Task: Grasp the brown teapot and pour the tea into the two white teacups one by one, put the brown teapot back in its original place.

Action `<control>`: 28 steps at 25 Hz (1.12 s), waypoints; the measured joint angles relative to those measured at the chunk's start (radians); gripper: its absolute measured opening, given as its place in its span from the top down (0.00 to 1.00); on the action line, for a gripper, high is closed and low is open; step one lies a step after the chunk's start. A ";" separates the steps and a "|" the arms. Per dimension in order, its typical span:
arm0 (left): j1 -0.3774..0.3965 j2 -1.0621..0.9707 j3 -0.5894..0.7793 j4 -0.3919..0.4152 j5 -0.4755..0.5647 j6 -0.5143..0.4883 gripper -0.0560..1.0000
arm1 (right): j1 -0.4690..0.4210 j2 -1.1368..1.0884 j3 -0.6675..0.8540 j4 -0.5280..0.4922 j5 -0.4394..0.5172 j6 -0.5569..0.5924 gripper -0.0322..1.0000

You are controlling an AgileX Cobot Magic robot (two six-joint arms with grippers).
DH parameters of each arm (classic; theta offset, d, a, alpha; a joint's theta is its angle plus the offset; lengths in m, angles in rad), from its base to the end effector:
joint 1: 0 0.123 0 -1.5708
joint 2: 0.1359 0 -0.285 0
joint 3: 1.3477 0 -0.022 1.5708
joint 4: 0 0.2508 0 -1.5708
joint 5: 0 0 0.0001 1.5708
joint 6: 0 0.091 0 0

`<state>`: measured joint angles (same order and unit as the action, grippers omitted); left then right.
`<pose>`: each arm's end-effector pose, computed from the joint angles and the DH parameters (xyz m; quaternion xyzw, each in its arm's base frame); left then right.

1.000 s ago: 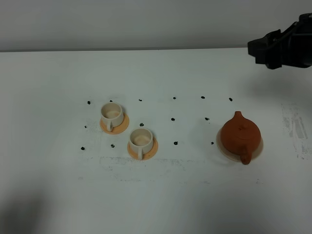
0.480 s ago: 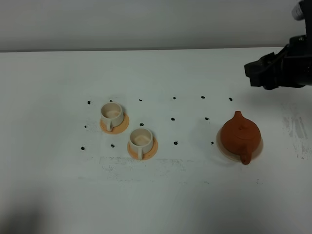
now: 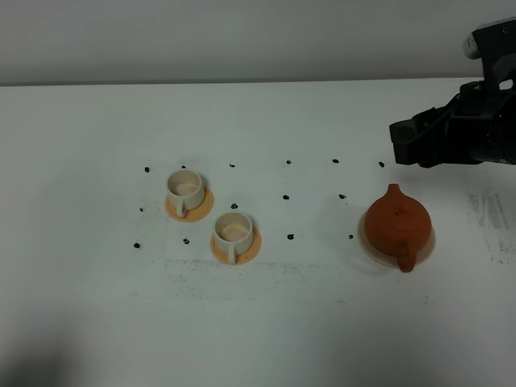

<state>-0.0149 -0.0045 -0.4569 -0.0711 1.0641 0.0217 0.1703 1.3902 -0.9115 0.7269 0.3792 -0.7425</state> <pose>-0.0011 -0.0056 0.2651 0.0165 0.8633 -0.0338 0.5033 0.2879 0.0723 0.2768 -0.1524 0.8842 0.1369 0.4197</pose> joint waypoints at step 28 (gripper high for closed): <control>0.050 0.000 0.000 -0.001 0.000 -0.001 0.47 | -0.007 -0.144 0.004 -0.030 0.219 0.060 0.50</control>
<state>0.0352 -0.0045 -0.4569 -0.0720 1.0641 0.0209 0.1630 1.2464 -0.9073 0.6969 0.5978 -0.6821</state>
